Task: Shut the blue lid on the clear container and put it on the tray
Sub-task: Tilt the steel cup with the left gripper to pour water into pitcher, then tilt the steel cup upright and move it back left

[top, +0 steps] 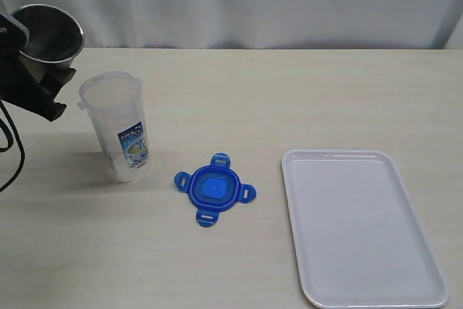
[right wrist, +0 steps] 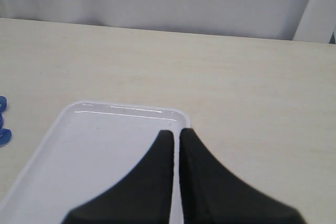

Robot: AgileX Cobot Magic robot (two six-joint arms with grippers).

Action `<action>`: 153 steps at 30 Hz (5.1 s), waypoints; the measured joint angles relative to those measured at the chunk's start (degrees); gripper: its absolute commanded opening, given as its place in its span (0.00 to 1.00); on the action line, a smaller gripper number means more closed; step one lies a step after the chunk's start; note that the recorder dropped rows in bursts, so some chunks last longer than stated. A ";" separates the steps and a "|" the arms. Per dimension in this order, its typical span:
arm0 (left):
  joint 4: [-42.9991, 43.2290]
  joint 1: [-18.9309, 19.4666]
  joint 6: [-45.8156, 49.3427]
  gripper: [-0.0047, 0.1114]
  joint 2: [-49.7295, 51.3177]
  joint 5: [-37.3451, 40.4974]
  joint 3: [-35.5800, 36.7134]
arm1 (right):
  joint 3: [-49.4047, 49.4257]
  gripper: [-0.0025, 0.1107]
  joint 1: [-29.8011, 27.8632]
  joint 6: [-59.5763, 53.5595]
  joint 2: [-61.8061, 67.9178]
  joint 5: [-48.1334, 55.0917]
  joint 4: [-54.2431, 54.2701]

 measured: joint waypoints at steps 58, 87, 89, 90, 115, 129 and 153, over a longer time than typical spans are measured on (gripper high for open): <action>6.82 0.00 7.14 0.04 -0.24 -2.98 0.00 | 0.00 0.06 0.00 0.00 0.00 0.00 0.00; 6.82 0.00 9.01 0.04 -0.24 -3.85 0.00 | 0.00 0.06 0.00 0.00 0.00 0.00 0.00; 6.82 0.00 9.50 0.04 -0.24 -3.85 0.00 | 0.00 0.06 0.00 0.00 0.00 0.00 0.00; 6.82 0.00 9.94 0.04 -0.24 -3.85 0.00 | 0.00 0.06 0.00 0.00 0.00 0.00 0.00; 7.44 0.00 10.48 0.04 -0.24 -4.00 0.00 | 0.00 0.06 0.00 0.00 0.00 0.00 0.00; 7.67 0.00 10.39 0.04 -0.24 -4.22 0.00 | 0.00 0.06 0.00 0.00 0.00 0.00 0.00; -5.12 0.00 -14.81 0.04 0.23 -5.05 0.00 | 0.00 0.06 0.00 0.00 0.00 0.00 0.00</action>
